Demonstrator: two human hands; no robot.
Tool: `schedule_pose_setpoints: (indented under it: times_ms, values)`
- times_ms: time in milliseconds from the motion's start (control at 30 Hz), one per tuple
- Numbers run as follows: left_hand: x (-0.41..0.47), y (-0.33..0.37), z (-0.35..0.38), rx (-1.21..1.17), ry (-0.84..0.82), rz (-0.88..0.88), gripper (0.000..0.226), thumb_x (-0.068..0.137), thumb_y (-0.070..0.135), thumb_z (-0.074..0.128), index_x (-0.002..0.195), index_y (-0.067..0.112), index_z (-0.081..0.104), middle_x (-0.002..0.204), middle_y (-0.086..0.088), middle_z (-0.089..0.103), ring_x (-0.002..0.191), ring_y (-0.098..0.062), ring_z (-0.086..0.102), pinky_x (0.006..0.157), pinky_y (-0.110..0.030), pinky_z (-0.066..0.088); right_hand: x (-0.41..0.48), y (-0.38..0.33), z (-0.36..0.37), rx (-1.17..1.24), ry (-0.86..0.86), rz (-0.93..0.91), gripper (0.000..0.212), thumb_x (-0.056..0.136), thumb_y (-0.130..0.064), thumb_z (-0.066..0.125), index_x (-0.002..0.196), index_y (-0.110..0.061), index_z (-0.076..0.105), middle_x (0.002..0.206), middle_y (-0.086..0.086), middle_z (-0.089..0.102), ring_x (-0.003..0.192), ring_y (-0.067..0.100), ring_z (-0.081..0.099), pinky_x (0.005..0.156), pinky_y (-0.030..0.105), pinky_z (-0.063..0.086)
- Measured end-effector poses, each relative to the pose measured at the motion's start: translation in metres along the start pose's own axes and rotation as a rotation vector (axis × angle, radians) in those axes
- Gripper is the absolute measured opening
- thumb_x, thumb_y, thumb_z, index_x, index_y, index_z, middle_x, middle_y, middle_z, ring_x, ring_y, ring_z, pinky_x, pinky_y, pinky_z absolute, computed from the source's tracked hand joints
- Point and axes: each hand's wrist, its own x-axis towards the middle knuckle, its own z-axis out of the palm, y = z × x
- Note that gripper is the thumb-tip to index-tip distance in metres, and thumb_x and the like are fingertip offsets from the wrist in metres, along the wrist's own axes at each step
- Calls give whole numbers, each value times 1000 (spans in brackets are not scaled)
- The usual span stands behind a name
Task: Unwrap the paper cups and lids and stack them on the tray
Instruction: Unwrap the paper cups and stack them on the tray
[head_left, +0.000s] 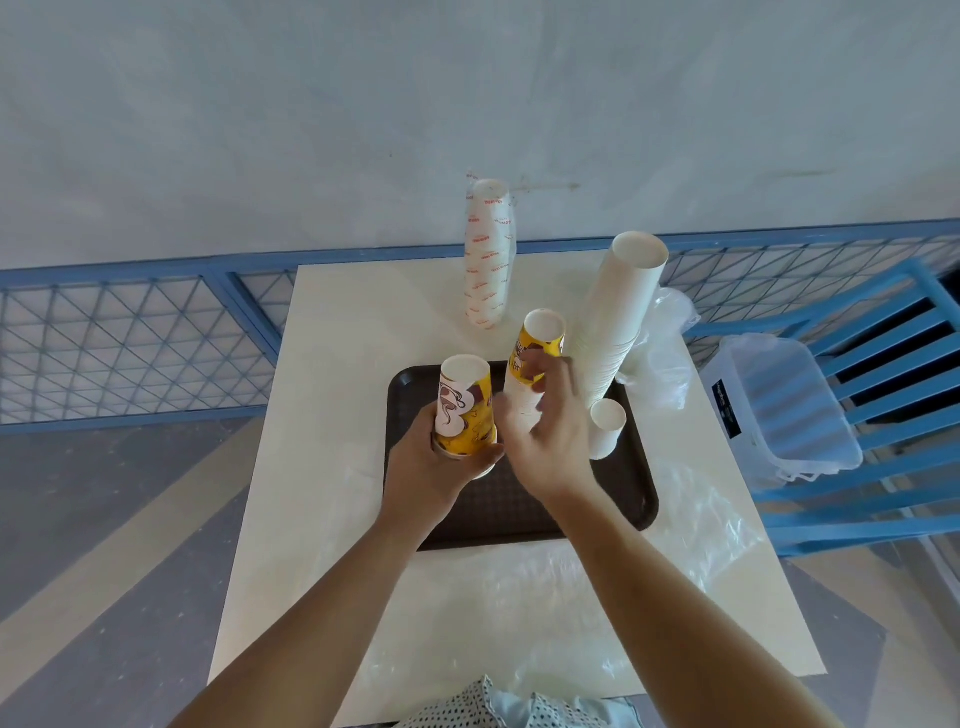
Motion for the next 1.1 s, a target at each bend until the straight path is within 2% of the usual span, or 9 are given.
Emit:
schedule_pose_setpoints:
  times_ms: [67, 133, 400, 567, 667, 767, 833, 933, 1100]
  values:
    - [1, 2, 1, 30, -4, 38, 68, 75, 36, 91, 135, 27, 60, 116, 15, 72, 103, 1, 67, 83, -7, 51, -8, -8, 7, -61, -147, 14, 53, 89, -54, 66, 127, -17, 57, 118, -6, 56, 114, 16, 50, 95, 32, 47]
    - [1, 5, 2, 46, -11, 100, 64, 80, 29, 89, 136, 22, 59, 120, 9, 72, 104, -2, 67, 86, -4, 49, -9, -11, 14, -129, -212, 53, 53, 87, -57, 70, 122, -19, 56, 114, -7, 55, 110, 14, 49, 91, 33, 50]
    - [-1, 3, -5, 51, -81, 182, 97, 66, 38, 96, 149, 25, 46, 132, 19, 64, 115, 14, 59, 93, -7, 49, -2, -7, 19, -87, -247, 103, 47, 92, -49, 69, 126, -20, 52, 117, -5, 56, 109, 15, 57, 90, 39, 58]
    - [2, -3, -11, 63, -95, 184, 105, 68, 35, 96, 156, 22, 40, 139, 12, 64, 124, -3, 62, 101, -21, 54, -4, -6, 19, -47, -225, 105, 52, 91, -52, 68, 129, -21, 50, 119, -4, 58, 111, 15, 59, 90, 39, 59]
    - [1, -2, -13, 43, -121, 152, 105, 69, 33, 97, 156, 25, 38, 133, 19, 64, 120, 2, 62, 98, -18, 54, 0, -8, 15, -11, -205, 109, 53, 90, -59, 62, 126, -22, 51, 117, -2, 63, 111, 16, 62, 89, 41, 60]
    - [-1, -3, -11, 54, -121, 148, 86, 72, 33, 95, 144, 30, 50, 124, 25, 66, 112, 8, 63, 95, -12, 53, 8, -14, 10, 4, -174, 79, 51, 91, -59, 62, 125, -23, 50, 115, -3, 64, 109, 13, 63, 88, 39, 60]
    - [-2, -5, -8, 70, -121, 129, 68, 74, 37, 94, 131, 31, 59, 117, 20, 70, 109, 2, 66, 94, -19, 57, 12, -16, 8, 32, -151, 80, 48, 91, -58, 63, 122, -22, 51, 113, -3, 65, 108, 13, 64, 86, 41, 61]
    - [-3, -11, -6, 52, -123, 74, 62, 76, 35, 93, 128, 28, 60, 116, 15, 71, 107, -2, 67, 90, -22, 59, 19, -22, 2, 97, -98, 81, 49, 92, -57, 65, 121, -20, 52, 113, -1, 67, 108, 16, 67, 85, 42, 61]
    - [-5, -14, -9, 57, -90, 31, 65, 78, 35, 91, 131, 32, 54, 119, 18, 66, 109, 2, 65, 86, -12, 56, 44, -35, -23, 61, 127, -14, 39, 95, -38, 73, 117, -11, 55, 106, -5, 64, 97, 6, 64, 81, 22, 54]
